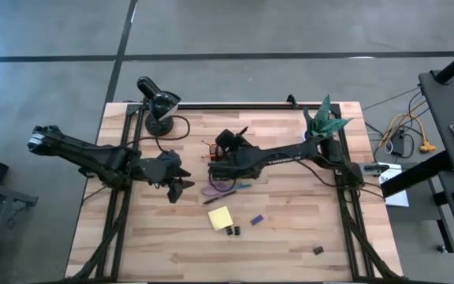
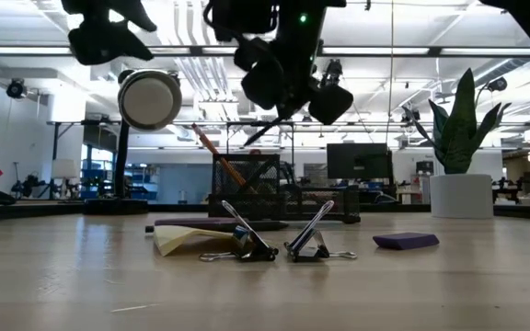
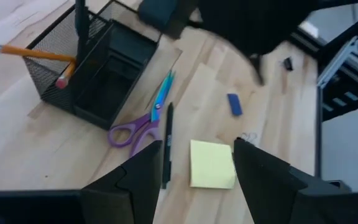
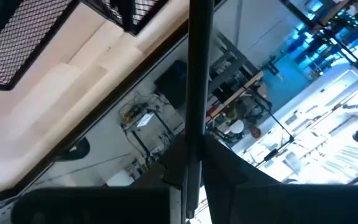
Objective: Pick and place office supplies into organizer
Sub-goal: Put the right black pen into the black desk organizer
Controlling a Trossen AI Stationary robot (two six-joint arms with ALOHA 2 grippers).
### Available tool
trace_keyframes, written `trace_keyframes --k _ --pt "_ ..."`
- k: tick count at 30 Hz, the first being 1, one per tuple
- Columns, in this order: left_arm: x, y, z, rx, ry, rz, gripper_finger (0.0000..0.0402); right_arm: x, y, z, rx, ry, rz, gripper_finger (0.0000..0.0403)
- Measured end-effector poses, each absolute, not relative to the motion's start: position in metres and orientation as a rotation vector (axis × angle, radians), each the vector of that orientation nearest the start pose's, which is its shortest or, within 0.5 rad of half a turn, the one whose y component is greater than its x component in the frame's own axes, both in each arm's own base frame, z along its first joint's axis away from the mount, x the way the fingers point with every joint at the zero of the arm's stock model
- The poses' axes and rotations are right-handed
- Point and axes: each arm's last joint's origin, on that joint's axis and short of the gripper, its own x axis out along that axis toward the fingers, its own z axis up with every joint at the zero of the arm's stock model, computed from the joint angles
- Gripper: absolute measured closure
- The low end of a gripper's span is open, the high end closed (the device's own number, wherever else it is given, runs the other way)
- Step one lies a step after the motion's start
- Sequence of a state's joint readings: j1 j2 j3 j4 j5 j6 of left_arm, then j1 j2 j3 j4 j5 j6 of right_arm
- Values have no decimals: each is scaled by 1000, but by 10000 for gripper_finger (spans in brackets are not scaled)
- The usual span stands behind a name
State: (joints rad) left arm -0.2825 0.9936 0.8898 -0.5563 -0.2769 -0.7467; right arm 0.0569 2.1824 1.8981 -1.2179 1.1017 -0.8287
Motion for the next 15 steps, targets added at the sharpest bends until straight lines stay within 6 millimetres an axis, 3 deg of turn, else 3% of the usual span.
trace_keyframes --k 5,11,15 --pt "191 -48 304 -549 584 215 221 433 -1 221 -1503 1683 -238 381" --pt "190 -47 305 -553 580 209 221 440 0 193 -1497 1727 -140 380" --pt "190 -48 305 -556 585 203 221 444 3 186 -1511 1730 -135 380"
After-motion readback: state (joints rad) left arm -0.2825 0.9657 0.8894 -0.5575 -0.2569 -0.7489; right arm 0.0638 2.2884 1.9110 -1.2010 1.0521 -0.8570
